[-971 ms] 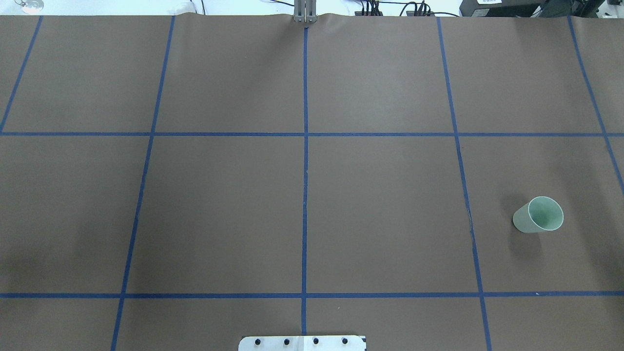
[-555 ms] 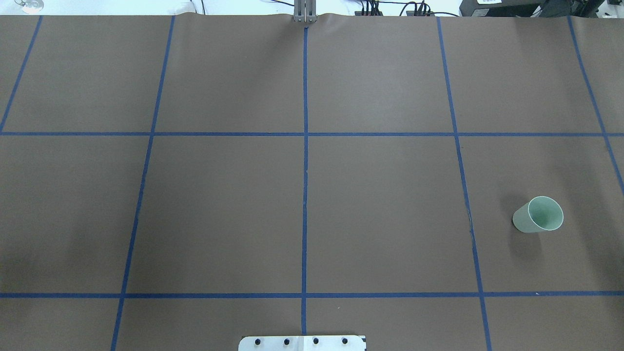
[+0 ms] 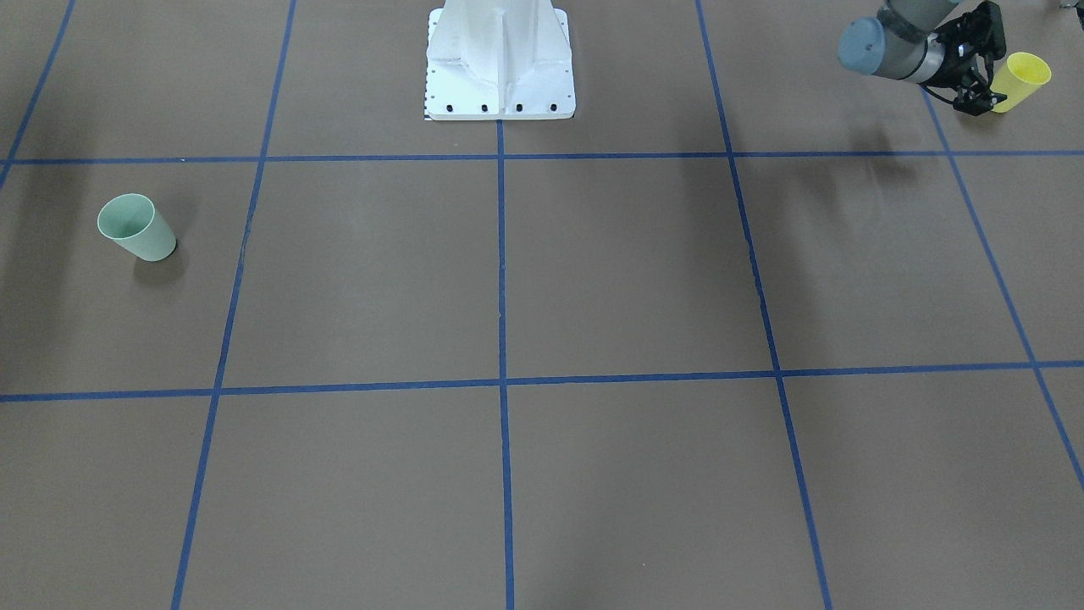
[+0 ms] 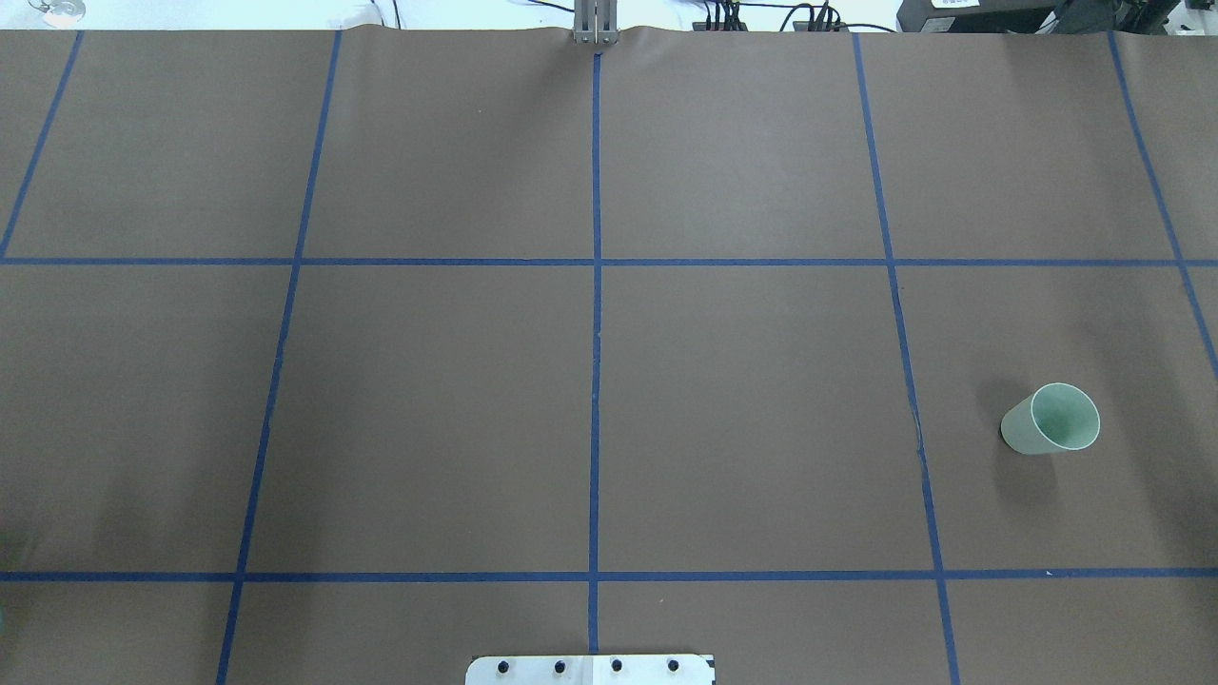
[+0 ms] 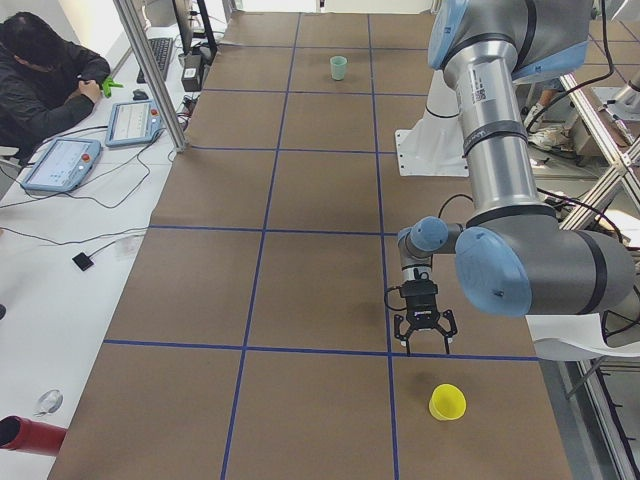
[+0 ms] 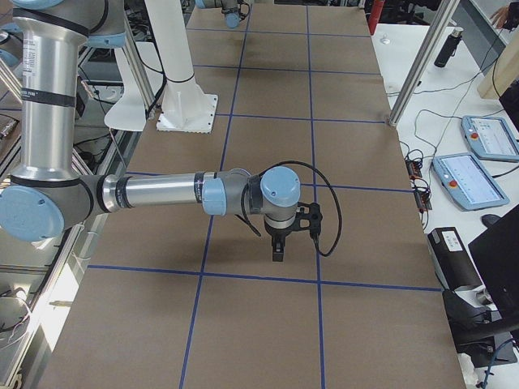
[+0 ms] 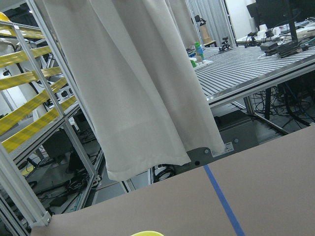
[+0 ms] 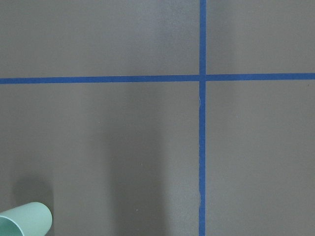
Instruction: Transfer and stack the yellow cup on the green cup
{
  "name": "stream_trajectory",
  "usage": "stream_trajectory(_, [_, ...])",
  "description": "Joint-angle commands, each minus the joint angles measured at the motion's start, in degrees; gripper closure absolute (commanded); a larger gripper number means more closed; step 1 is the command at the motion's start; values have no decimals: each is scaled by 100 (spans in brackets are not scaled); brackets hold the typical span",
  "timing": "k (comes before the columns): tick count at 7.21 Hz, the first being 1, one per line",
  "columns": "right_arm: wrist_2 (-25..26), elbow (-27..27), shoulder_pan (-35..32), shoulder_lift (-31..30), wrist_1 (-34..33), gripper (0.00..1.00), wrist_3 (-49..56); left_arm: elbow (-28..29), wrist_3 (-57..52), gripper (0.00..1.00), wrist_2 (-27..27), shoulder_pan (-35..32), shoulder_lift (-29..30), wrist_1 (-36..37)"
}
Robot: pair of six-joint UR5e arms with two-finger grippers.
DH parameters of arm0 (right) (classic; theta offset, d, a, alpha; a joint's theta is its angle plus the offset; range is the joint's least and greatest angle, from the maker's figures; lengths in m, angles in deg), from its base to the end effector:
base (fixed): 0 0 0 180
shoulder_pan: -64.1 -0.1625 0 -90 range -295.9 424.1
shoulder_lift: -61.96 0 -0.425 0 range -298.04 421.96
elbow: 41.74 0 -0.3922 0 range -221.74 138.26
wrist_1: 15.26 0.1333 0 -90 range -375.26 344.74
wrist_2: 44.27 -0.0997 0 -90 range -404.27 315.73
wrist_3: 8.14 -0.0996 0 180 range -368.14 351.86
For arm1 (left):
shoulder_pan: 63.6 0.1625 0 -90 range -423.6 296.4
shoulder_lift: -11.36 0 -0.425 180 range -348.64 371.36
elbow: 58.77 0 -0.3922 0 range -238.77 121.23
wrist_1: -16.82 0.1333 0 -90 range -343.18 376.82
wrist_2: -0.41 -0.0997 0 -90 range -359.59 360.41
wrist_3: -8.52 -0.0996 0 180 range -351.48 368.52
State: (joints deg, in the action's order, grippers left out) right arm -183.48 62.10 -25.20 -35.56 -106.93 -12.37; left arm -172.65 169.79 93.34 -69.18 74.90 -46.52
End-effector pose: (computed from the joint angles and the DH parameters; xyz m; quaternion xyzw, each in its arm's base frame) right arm 0.0525 -0.4395 0.5974 0.0190 -0.4172 0.0111 0.9085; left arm 0.2272 -0.1510 0.6961 0.1161 -0.2254 -0.6062 0.7538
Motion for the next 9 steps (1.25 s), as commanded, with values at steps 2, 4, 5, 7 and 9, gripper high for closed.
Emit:
stream_trajectory(2, [9,119,0,-21,1,0,1,593,597,0,33,119,150,-46])
stream_trajectory(4, [9,119,0,5,1,0,1,1102,930,0,33,241,150,-396])
stream_trajectory(5, [9,128,0,14,1,0,1,1174,1054,0,50,338,150,-494])
stream_trajectory(7, [9,128,0,49,1,0,1,1437,1335,0,234,628,150,-730])
stream_trajectory(9, [9,128,0,58,1,0,1,1762,1677,0,314,891,150,-1073])
